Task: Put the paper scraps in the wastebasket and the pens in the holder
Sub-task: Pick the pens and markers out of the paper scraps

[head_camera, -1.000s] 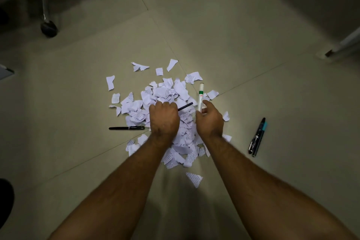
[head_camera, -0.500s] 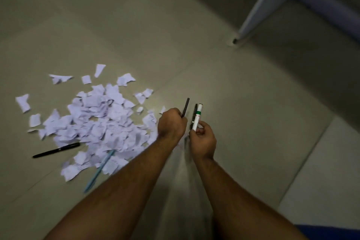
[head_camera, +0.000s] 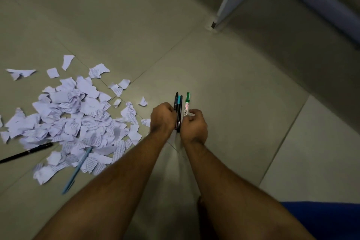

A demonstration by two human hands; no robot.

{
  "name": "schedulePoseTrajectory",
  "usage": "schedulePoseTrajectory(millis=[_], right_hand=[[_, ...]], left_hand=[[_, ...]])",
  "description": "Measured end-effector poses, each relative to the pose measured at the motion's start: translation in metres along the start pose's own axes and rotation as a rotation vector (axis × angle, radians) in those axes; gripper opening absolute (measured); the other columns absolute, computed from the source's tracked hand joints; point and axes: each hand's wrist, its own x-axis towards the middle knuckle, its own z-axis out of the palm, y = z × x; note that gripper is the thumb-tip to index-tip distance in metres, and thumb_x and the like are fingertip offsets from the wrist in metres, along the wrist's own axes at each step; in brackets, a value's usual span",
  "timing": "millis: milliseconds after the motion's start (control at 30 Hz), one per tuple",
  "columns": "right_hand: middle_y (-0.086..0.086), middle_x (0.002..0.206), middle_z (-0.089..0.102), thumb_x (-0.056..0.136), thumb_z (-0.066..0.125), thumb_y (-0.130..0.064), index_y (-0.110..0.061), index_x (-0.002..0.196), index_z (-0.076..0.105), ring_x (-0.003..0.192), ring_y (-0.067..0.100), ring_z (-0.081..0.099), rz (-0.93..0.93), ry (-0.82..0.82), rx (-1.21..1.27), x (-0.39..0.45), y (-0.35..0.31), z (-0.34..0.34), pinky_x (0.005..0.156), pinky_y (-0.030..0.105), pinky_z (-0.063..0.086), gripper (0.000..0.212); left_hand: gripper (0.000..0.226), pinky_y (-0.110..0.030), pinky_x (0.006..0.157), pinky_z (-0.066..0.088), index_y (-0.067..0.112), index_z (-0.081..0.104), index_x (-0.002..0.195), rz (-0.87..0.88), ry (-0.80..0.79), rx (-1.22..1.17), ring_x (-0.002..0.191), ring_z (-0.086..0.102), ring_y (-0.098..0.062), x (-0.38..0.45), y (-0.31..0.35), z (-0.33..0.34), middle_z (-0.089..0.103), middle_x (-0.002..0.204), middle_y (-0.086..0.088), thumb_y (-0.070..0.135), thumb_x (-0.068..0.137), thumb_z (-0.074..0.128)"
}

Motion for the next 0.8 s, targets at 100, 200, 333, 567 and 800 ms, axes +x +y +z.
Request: schedulePoseTrajectory(millis=[100,200,333,567,800], right_hand=[[0.006,0.106,0.073,0.093,0.056,-0.023,-0.019,0.11,0.069,0.093,0.027,0.066,-0.083,-0.042,0.049,-0.021,-0.021,0.016,0.071,0.023,0.042,0.021],[0.005,0.1,0.074,0.089,0.058,-0.02,-0.022,0.106,0.071,0.093,0.027,0.068,-0.159,-0.136,0.091,-0.046,-0.042,0.039,0.076,0.027,0.05,0.021],[0.003,0.097,0.075,0.091,0.059,-0.025,-0.022,0.104,0.07,0.09,0.024,0.069,-0.3,-0.366,0.096,-0.091,-0.055,0.074,0.078,0.031,0.055,0.017],[0.0,0.098,0.074,0.089,0.055,-0.039,-0.027,0.108,0.068,0.085,0.021,0.069,-0.629,-0.797,-0.226,-0.162,-0.077,0.129,0.08,0.03,0.057,0.026],[0.007,0.106,0.065,0.087,0.058,-0.031,-0.018,0.109,0.07,0.099,0.028,0.057,-1.052,-0.689,-0.455,-0.182,-0.057,0.156,0.078,0.036,0.049,0.028]], left_hand=[[0.014,-0.024,0.069,0.04,0.01,0.072,0.093,-0.02,0.094,-0.049,0.081,0.06,-0.019,-0.005,-0.019,-0.027,0.072,0.096,-0.006,0.016,0.089,0.059],[0.014,-0.024,0.071,0.042,0.013,0.071,0.094,-0.058,0.198,-0.102,0.088,0.065,-0.024,-0.006,-0.048,-0.06,0.073,0.098,-0.006,0.018,0.087,0.06],[0.014,-0.024,0.071,0.041,0.013,0.071,0.092,-0.123,0.356,-0.147,0.087,0.065,-0.025,-0.009,-0.1,-0.108,0.073,0.094,-0.008,0.018,0.087,0.059],[0.019,-0.031,0.073,0.045,0.009,0.07,0.098,-0.311,0.596,-0.105,0.094,0.064,-0.032,-0.022,-0.195,-0.177,0.069,0.101,-0.014,0.013,0.084,0.058],[0.054,-0.04,0.088,0.053,0.009,0.065,0.12,-0.198,0.448,0.118,0.108,0.06,-0.034,-0.027,-0.268,-0.194,0.063,0.124,-0.011,-0.008,0.071,0.05]])
